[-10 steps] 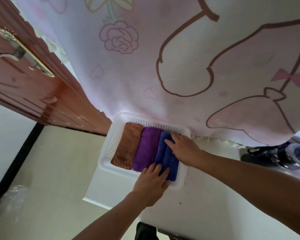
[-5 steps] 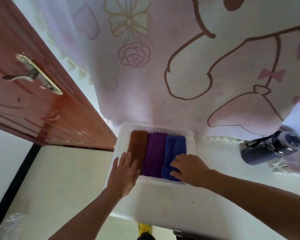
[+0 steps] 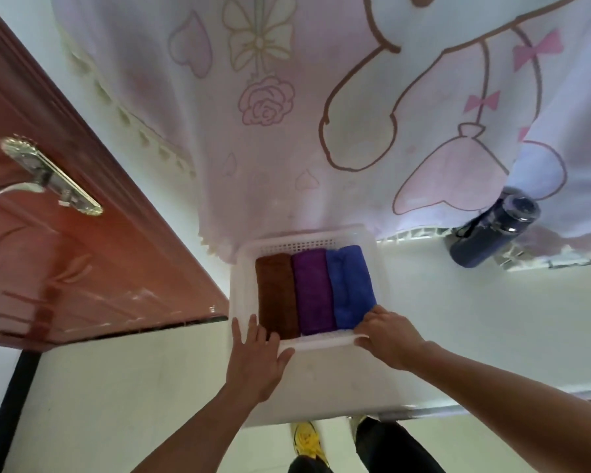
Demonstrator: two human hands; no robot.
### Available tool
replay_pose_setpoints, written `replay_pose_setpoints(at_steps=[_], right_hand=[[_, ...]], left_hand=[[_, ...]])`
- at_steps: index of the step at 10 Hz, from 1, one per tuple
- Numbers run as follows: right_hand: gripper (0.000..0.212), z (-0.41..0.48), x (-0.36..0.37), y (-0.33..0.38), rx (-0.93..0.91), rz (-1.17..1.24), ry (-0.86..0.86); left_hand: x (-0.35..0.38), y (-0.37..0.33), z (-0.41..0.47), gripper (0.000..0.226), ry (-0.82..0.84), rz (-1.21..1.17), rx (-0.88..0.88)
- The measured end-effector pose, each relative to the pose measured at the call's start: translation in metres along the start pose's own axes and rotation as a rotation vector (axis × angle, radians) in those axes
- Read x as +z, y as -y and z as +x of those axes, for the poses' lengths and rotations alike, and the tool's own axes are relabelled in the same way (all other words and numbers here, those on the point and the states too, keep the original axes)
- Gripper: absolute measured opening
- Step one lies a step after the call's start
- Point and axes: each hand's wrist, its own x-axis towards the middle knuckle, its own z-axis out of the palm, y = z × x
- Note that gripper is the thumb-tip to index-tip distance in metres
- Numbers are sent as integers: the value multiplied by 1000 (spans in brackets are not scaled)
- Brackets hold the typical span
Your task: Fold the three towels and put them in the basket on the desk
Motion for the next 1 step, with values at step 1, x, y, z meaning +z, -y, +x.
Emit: replay_pose_setpoints(at_steps=[1], right_hand=[[34,7,-23,11,61,54,-9]], left_hand=[[-3,-1,1,87,-51,5,29]])
